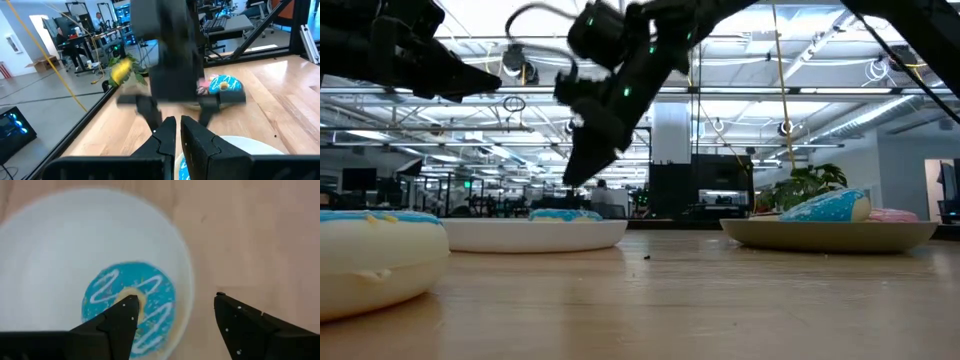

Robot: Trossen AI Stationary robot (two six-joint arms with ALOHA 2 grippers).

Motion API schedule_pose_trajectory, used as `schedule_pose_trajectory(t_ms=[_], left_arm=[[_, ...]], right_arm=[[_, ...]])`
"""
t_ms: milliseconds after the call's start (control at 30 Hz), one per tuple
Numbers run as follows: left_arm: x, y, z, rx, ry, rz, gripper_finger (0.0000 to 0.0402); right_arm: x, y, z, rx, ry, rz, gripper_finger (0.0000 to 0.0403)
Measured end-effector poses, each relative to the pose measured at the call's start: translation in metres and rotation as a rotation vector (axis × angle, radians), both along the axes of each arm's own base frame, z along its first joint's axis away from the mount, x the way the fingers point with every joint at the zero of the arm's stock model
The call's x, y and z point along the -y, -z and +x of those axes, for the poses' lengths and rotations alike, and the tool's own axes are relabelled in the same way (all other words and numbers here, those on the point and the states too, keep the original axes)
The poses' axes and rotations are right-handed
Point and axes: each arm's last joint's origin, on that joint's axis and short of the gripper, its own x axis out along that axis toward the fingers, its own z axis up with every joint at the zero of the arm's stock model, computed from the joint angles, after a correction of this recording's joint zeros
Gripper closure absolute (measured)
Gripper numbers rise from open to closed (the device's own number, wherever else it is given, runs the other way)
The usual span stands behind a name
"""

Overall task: Pick & Place donuts
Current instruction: Put the large light blue donut on the white plate

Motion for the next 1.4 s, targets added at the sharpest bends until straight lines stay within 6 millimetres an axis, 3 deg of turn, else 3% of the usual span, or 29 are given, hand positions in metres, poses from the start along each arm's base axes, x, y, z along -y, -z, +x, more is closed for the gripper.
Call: schedule_pose_trajectory(t_ms=[167,267,333,533,733,833,967,1200,1400], left_arm=[[0.000,0.001,0.000,-0.005,0.001,0.000,0.0366],[0.000,0.001,0.000,-0.009,-0.012,-0.006,0.0366],[-0.001,0.001,0.000,-0.008,-0.021,-0.019,0.0366],[-0.003,0.002,-0.001,-0.011,-0.118,-0.049,0.0366],[-0.003,0.003,-0.001,-0.002,-0.126,-0.091,0.0366],[-0.002,0.002,0.000,0.000,-0.094,-0.109,0.0366],[-0.002,0.003,-0.001,-0.006,-0.092,-0.106,0.0366],[-0.002,0.005,-0.001,-0.023,-0.092,-0.099,0.0366],[-0.002,0.005,-0.001,-0.028,-0.089,-0.074,0.0366]], right_arm=[[-0.016,-0.040,-0.017,0.015,-0.040,-0.014,0.0162],[-0.043,-0.064,-0.027,0.059,-0.133,0.000,0.0164],[-0.067,-0.069,-0.034,0.086,-0.206,0.010,0.0165],[-0.134,-0.041,-0.047,0.208,-0.327,0.018,0.0165],[-0.175,-0.011,-0.059,0.293,-0.271,-0.009,0.0174],[-0.193,-0.011,-0.066,0.314,-0.260,0.029,0.0199],[-0.216,-0.007,-0.078,0.305,-0.285,0.018,0.0260],[-0.225,0.013,-0.093,0.341,-0.350,-0.080,0.0388],[-0.219,0.022,-0.096,0.348,-0.268,-0.167,0.0387]])
